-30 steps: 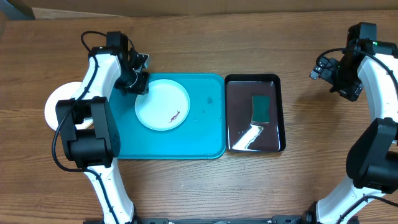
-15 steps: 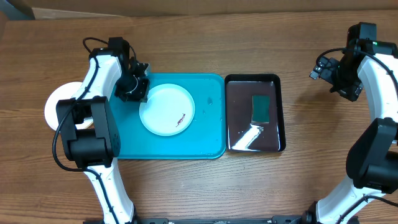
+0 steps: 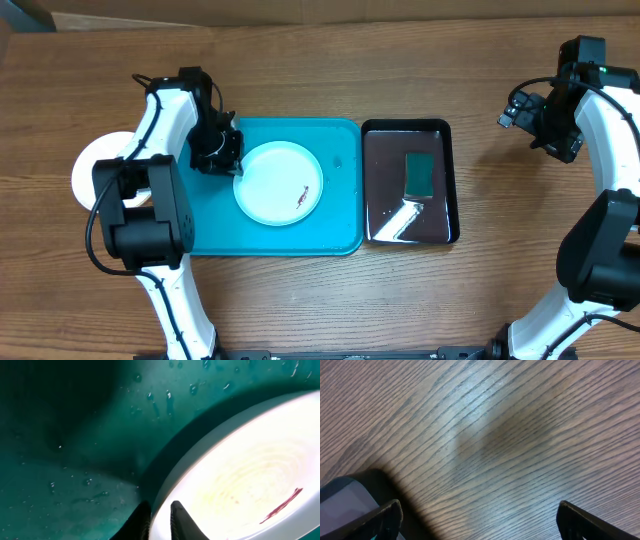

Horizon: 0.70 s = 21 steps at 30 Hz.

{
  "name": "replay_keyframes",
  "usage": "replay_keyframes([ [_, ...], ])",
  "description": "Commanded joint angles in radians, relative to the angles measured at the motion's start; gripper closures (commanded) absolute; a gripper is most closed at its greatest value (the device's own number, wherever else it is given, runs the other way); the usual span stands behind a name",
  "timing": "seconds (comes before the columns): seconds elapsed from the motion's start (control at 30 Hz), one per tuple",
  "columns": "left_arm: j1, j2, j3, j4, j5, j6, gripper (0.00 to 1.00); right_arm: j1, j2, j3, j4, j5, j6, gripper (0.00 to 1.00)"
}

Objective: Clean dirty plates on tray and stack at the side
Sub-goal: 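Pinch the light-blue plate rim with the left gripper and hold it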

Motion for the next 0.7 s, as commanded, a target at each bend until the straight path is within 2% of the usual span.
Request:
replay_keyframes([
  [0.0,-0.024,0.022,-0.005,0.009,0.003,-0.035,0.82,-0.002,-0.010,0.010,0.003,-0.005,0.001,0.00],
  [0.13,-0.058,0.022,-0.005,0.005,-0.092,-0.042,0.82,-0.002,-0.010,0.010,0.002,-0.005,0.001,0.00],
  [0.27,-0.095,0.022,-0.005,0.002,-0.216,-0.106,0.83,-0.002,-0.010,0.010,0.002,-0.005,0.001,0.00],
  [0.43,-0.108,0.022,-0.005,0.019,-0.220,-0.198,0.95,-0.002,-0.010,0.010,0.002,-0.005,0.001,0.00],
  [0.67,-0.107,0.022,-0.005,0.018,-0.220,-0.265,0.96,-0.002,-0.010,0.010,0.002,-0.005,0.001,0.00],
])
